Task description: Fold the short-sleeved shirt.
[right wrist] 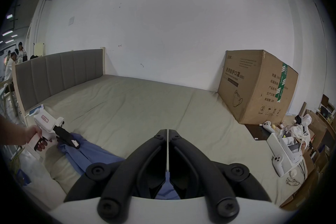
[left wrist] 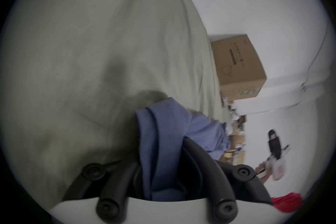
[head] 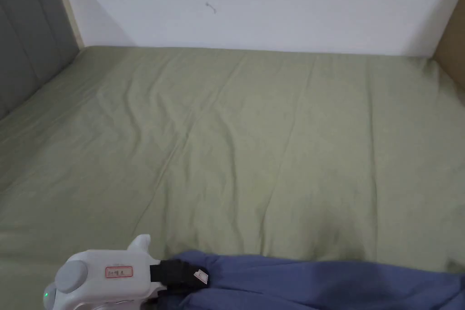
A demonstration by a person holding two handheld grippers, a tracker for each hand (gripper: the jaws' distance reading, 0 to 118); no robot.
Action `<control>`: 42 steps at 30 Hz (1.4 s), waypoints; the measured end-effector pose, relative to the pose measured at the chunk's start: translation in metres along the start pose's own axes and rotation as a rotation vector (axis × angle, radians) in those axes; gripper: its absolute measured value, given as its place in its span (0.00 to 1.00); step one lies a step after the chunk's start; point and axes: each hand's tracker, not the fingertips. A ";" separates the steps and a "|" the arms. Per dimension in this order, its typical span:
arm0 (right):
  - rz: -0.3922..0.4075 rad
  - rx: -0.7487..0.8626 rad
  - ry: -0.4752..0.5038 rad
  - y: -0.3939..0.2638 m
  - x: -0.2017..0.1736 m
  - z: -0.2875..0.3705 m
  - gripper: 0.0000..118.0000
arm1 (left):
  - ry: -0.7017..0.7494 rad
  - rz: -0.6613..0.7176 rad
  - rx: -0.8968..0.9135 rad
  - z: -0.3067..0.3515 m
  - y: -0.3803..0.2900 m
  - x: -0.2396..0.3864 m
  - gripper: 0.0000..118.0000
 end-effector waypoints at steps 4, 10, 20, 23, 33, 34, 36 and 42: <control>-0.010 -0.001 0.043 0.002 -0.001 0.005 0.04 | 0.124 -0.099 -0.036 0.040 -0.005 0.030 0.11; -0.074 0.023 0.069 -0.007 0.007 0.019 0.04 | 0.682 -0.446 0.024 0.082 -0.027 0.090 0.11; -0.163 0.011 0.032 -0.022 0.042 0.056 0.04 | 0.119 -0.249 -0.136 -0.059 -0.050 0.209 0.85; -0.175 0.003 0.008 -0.024 0.053 0.064 0.04 | 0.018 -0.198 -0.188 -0.092 -0.053 0.224 1.00; -0.233 -0.012 -0.014 -0.037 0.067 0.061 0.04 | 0.306 -0.268 0.016 -0.016 -0.051 0.197 1.00; -0.237 -0.010 -0.011 -0.037 0.067 0.060 0.04 | 0.319 -0.283 0.026 -0.017 -0.053 0.195 0.94; -0.246 -0.007 0.000 -0.036 0.066 0.060 0.04 | 0.352 -0.338 0.008 -0.029 -0.060 0.196 0.50; -0.233 -0.009 0.011 -0.036 0.065 0.062 0.04 | 0.401 -0.549 -0.156 -0.115 -0.089 0.215 0.02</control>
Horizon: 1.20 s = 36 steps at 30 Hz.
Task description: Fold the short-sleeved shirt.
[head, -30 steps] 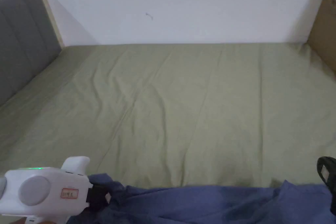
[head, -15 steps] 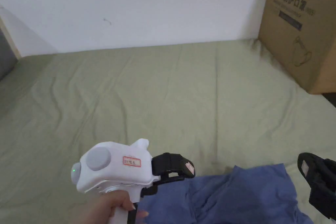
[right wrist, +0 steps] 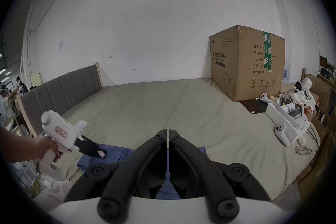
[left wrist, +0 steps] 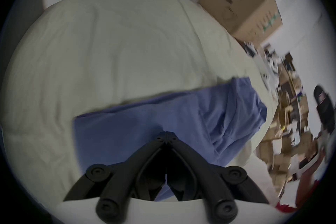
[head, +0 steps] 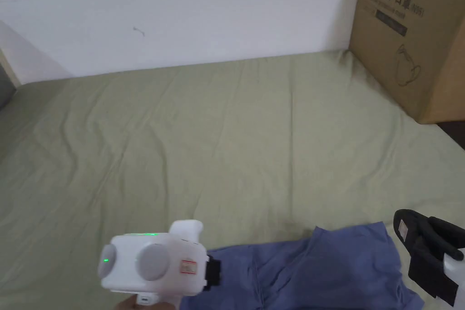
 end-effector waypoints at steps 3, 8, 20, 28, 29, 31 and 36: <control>0.029 -0.011 -0.018 -0.004 0.001 0.001 0.04 | -0.010 -0.082 -0.091 -0.035 -0.002 0.031 0.02; 0.081 -0.027 -0.014 -0.009 -0.005 0.001 0.04 | -0.322 0.042 -0.049 -0.018 0.004 0.041 0.02; 0.067 -0.031 0.027 0.002 -0.016 -0.011 0.04 | -0.593 0.489 0.092 0.065 -0.022 -0.146 0.42; 0.096 -0.078 0.054 0.001 -0.036 -0.028 0.04 | -0.848 0.787 0.140 0.020 -0.076 -0.225 1.00; 0.099 -0.089 0.061 0.001 -0.039 -0.031 0.04 | -0.868 0.819 0.116 0.007 -0.082 -0.227 1.00; 0.111 -0.110 0.067 0.001 -0.045 -0.037 0.04 | -1.031 0.794 0.114 -0.011 -0.085 -0.216 1.00; 0.136 -0.140 0.075 -0.002 -0.056 -0.053 0.04 | -0.969 0.707 0.089 -0.040 -0.060 -0.182 1.00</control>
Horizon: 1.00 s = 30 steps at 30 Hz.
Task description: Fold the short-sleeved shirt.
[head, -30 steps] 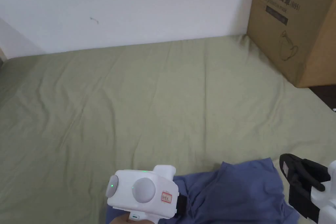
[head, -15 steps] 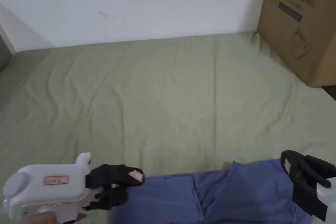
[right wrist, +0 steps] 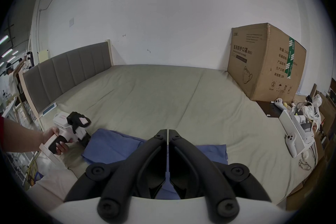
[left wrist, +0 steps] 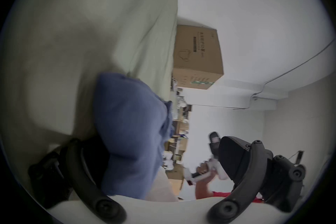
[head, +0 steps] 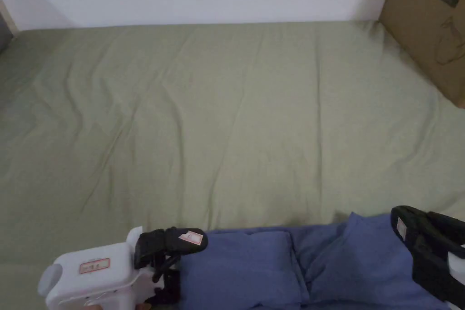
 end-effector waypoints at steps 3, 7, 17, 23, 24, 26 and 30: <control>-0.007 -0.001 0.005 0.000 -0.003 -0.004 0.04 | 0.138 -0.073 0.005 -0.001 0.002 0.011 0.53; -0.022 -0.002 0.020 -0.003 -0.005 -0.001 0.04 | 0.273 -0.063 0.049 0.005 -0.003 0.009 0.15; -0.030 0.049 0.030 -0.001 0.009 0.021 0.04 | 0.788 -0.397 0.057 0.037 -0.026 0.111 0.15; -0.085 0.067 0.029 -0.009 0.025 0.035 0.04 | 1.028 -0.515 0.103 0.028 -0.048 0.162 0.15; -0.091 0.067 0.026 -0.011 0.028 0.038 0.04 | 0.981 -0.495 0.104 0.017 -0.052 0.170 0.15; -0.101 0.069 0.013 -0.014 0.035 0.043 0.04 | 0.969 -0.502 0.090 -0.011 -0.057 0.181 0.15; -0.137 0.080 -0.022 -0.018 0.051 0.056 0.04 | 0.928 -0.521 -0.002 -0.087 -0.062 0.189 0.15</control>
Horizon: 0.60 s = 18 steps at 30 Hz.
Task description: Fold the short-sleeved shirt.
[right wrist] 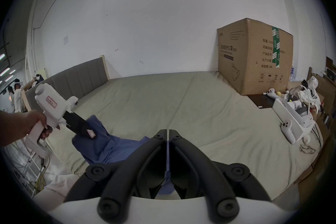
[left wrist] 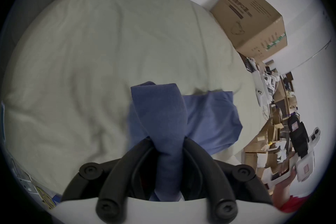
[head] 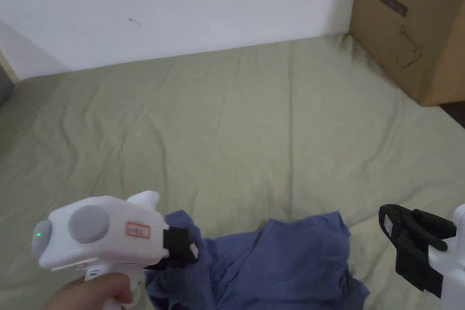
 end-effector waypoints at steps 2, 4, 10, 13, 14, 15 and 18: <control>-0.019 0.003 -0.019 0.000 0.009 0.005 0.04 | -0.024 -0.004 -0.048 -0.028 0.010 0.020 0.15; -0.040 0.009 -0.040 -0.001 0.018 0.010 0.04 | -0.094 0.021 -0.082 -0.057 0.015 0.046 0.15; -0.106 -0.003 -0.090 -0.007 0.037 0.013 0.04 | -0.297 0.088 -0.175 -0.116 0.022 0.090 0.72; -0.127 -0.006 -0.087 -0.011 0.042 0.012 0.04 | -0.489 0.181 -0.232 -0.118 0.018 0.088 0.97; -0.128 -0.007 -0.087 -0.012 0.042 0.011 0.04 | -0.509 0.215 -0.213 -0.111 0.017 0.084 1.00; -0.125 -0.009 -0.088 -0.012 0.042 0.011 0.04 | -0.523 0.218 -0.157 -0.103 0.018 0.079 1.00; -0.119 -0.006 -0.081 -0.013 0.042 0.009 0.04 | -0.460 0.193 -0.057 -0.068 0.020 0.059 1.00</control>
